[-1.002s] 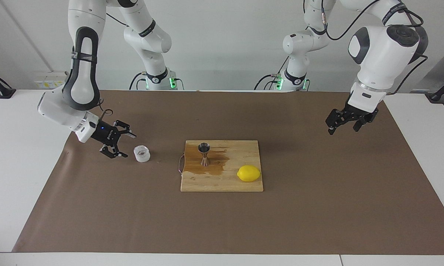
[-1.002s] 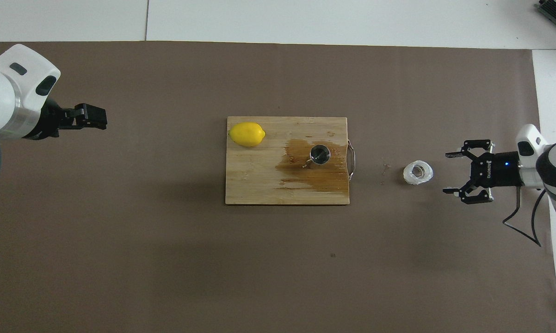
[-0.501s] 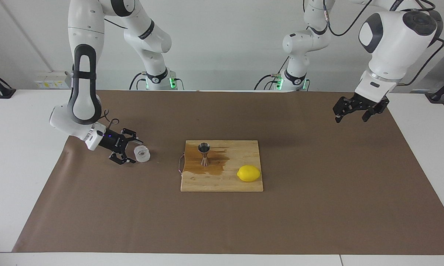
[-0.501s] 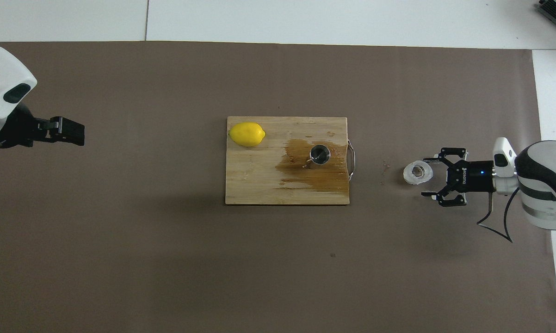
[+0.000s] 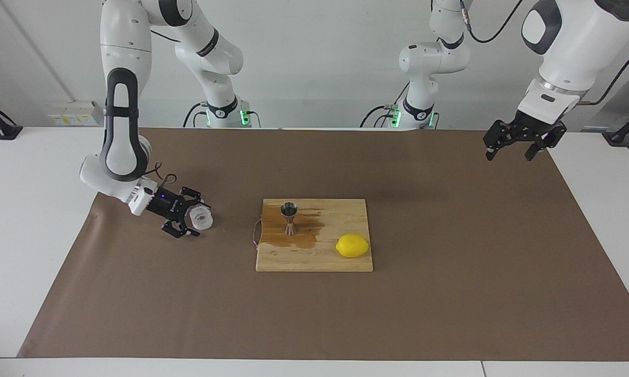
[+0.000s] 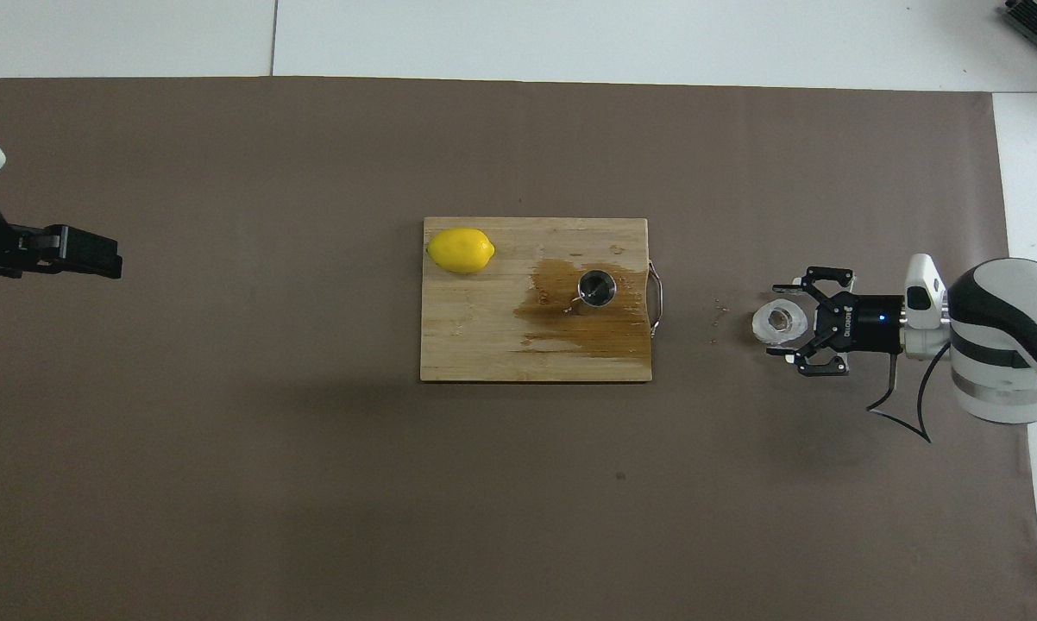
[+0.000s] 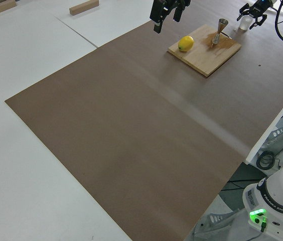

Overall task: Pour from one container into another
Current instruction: 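Close the right gripper around the small white cup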

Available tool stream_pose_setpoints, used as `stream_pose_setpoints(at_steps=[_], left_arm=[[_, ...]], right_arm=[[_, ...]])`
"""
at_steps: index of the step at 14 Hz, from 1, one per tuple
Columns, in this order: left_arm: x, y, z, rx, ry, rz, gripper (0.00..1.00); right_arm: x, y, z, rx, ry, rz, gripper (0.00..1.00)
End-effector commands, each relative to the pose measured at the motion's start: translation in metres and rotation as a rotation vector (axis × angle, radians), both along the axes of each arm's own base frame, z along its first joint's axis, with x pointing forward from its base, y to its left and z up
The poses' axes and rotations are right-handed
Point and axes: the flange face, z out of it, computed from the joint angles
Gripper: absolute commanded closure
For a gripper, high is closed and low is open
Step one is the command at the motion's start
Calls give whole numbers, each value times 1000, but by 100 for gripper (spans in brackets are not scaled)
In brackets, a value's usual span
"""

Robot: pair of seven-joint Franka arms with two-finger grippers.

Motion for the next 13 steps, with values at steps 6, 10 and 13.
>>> stream_pose_setpoints(at_steps=[6,10,13], left_arm=[[-28,-10,20,-5,35,-33,0],[-32,-10,18,-4,37,-25,0],[-32,-10,18,-5,35,-22,0]], right_arm=[[-5,2,-10,-6,-14,-13,49],[-2,2,-6,-2,-19,-13,73],[8,11,9,10,4,-32,73]])
